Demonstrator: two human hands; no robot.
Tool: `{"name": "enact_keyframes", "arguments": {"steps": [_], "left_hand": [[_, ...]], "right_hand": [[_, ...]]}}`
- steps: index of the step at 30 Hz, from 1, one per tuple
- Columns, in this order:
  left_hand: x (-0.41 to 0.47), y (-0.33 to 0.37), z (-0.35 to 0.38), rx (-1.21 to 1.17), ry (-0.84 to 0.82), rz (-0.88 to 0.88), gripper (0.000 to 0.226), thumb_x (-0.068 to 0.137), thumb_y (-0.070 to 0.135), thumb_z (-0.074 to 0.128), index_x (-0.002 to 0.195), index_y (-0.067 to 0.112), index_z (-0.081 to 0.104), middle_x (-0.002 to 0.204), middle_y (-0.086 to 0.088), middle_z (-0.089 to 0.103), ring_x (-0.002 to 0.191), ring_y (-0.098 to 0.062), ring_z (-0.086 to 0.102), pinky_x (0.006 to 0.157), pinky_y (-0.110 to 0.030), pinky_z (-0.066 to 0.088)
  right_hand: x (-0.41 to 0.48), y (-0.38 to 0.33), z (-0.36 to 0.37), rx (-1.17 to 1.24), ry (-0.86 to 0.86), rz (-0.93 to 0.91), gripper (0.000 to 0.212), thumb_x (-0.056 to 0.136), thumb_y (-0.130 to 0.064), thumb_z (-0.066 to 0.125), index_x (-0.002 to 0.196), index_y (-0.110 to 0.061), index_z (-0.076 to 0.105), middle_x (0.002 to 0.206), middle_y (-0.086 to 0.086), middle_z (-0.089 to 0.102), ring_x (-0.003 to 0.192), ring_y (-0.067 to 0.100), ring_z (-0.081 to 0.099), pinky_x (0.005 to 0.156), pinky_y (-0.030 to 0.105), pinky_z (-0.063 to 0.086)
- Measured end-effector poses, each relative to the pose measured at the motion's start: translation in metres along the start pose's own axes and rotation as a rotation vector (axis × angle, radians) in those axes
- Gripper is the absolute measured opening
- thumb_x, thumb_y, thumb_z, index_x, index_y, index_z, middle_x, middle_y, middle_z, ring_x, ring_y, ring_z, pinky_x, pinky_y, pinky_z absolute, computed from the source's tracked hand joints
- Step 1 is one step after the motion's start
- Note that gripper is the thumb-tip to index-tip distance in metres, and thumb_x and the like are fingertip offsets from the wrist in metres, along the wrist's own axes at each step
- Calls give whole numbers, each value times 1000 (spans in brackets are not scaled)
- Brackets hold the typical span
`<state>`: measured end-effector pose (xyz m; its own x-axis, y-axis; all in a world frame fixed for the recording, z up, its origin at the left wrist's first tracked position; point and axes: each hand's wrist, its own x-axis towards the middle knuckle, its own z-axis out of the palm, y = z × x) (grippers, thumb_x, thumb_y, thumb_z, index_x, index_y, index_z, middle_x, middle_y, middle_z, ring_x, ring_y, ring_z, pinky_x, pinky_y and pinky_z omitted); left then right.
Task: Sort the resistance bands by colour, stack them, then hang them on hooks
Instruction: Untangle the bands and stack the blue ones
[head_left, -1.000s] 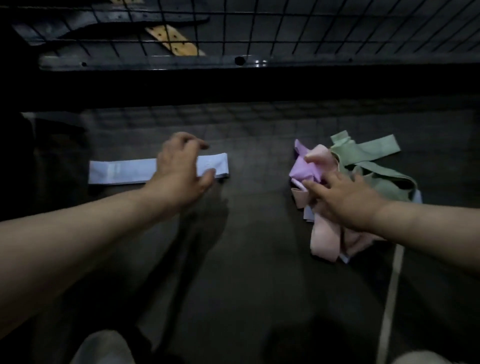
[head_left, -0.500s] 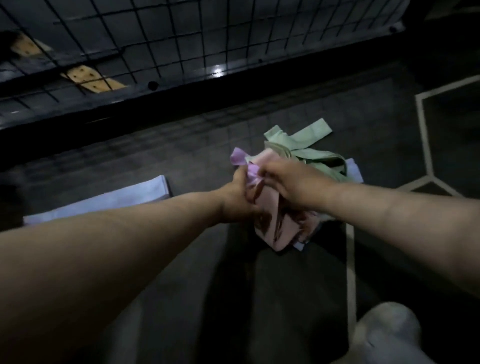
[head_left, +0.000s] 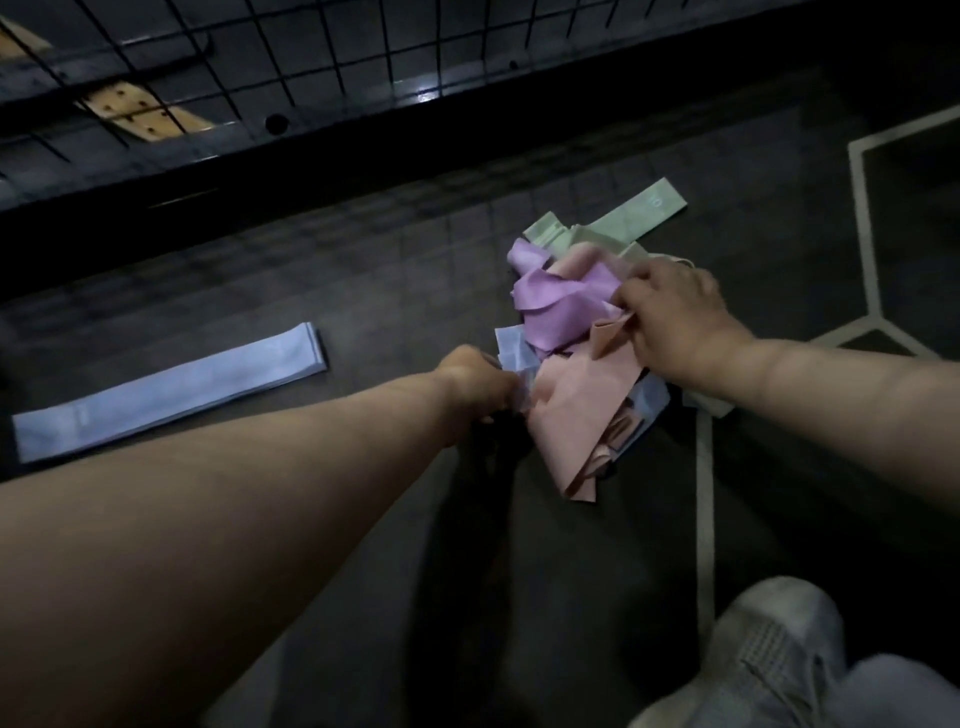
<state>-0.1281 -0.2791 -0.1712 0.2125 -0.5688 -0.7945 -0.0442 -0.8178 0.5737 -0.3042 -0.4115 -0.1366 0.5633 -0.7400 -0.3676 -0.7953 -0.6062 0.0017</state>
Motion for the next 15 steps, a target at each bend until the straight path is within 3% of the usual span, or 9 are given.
{"name": "enact_keyframes", "arguments": {"steps": [2,4,7,10,15], "left_hand": [[0,-2,5,-44,21,3,13,89,14,69,80,14,60,69,-7,61,56,-18,54,51,-24,47],[3,-6,8,-52,69,24,22,90,11,67,71,16,58,63,-5,59,51,-16,51,46,-21,44],[8,-8,6,-19,183,64,18,88,10,66,72,15,61,65,-3,61,56,-18,57,52,-21,47],[9,-5,-1,13,286,125,11,88,17,67,77,16,64,80,-5,68,77,-24,66,72,-29,56],[7,15,-25,-58,321,225,9,93,19,60,92,12,65,88,-9,68,80,-28,67,75,-42,60]], "right_hand": [[-7,-15,0,181,169,-127,42,83,-10,65,124,-15,58,144,9,42,135,30,38,114,44,28],[-14,-30,0,236,252,-390,30,85,-11,62,115,-8,63,137,13,51,129,32,46,111,48,36],[-20,-47,10,70,3,-626,28,89,-24,56,114,-12,63,117,10,63,110,30,57,97,43,44],[-24,-60,19,2,-99,-528,30,97,-41,48,112,-16,56,113,7,60,107,30,53,90,39,40],[-18,-60,11,-46,-98,-355,46,93,-48,54,127,-18,46,129,5,51,120,27,43,98,37,30]]}}
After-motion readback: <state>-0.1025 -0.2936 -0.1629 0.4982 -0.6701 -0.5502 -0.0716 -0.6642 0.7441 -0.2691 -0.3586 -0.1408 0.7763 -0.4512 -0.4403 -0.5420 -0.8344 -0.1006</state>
